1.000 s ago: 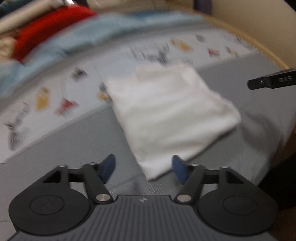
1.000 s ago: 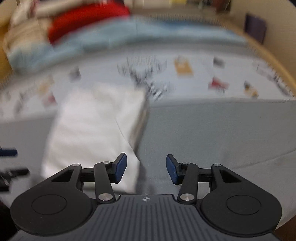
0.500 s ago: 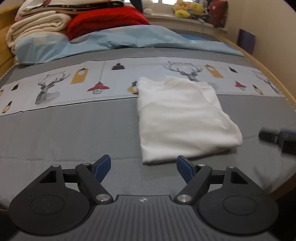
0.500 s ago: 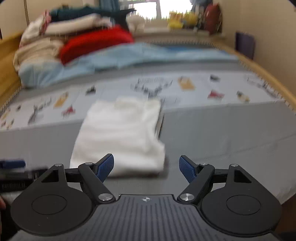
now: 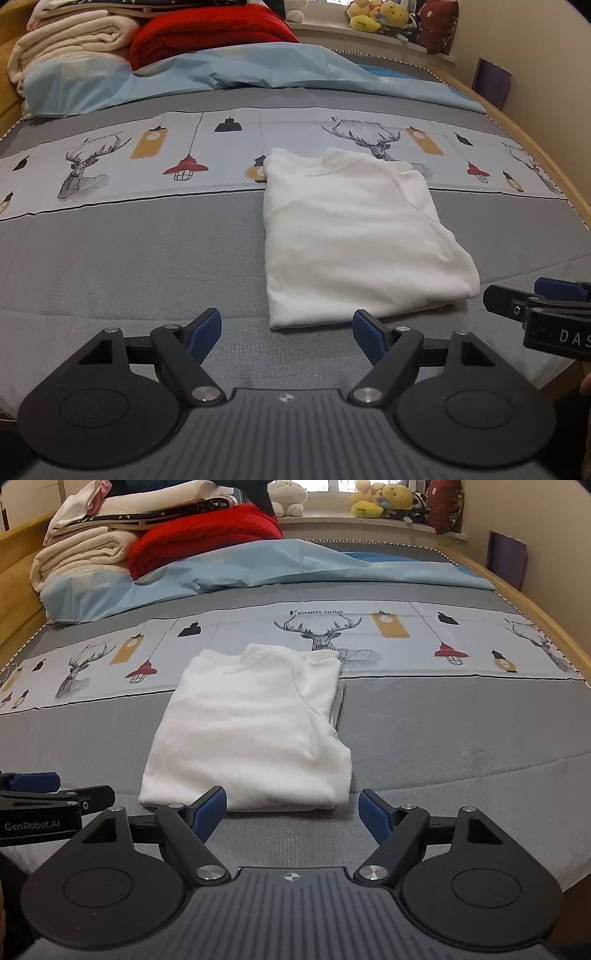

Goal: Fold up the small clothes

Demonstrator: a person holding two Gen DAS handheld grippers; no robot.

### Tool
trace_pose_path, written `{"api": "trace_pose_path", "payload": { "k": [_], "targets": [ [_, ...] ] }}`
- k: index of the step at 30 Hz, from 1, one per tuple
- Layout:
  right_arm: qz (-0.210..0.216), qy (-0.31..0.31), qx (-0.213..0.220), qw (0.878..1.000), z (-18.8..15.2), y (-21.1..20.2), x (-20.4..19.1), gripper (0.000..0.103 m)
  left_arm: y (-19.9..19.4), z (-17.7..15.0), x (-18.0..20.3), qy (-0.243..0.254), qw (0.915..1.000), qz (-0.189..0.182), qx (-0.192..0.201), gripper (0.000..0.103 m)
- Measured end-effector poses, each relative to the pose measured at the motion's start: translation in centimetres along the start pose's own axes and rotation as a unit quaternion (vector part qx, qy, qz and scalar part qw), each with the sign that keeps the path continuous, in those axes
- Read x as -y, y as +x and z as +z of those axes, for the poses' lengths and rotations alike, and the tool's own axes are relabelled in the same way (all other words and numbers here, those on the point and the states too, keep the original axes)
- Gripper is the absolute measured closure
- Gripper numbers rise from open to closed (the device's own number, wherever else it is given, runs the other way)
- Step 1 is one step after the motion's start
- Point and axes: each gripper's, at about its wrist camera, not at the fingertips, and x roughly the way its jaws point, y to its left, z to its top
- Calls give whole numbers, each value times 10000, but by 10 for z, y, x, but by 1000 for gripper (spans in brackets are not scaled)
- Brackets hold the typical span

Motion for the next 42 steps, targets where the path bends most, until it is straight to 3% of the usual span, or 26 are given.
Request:
{"api": "trace_pose_path", "payload": {
  "k": [42],
  "targets": [
    [102, -163, -50, 9998, 0, 3, -5, 23, -1, -2, -1, 158, 9996, -220, 46, 19]
  ]
}}
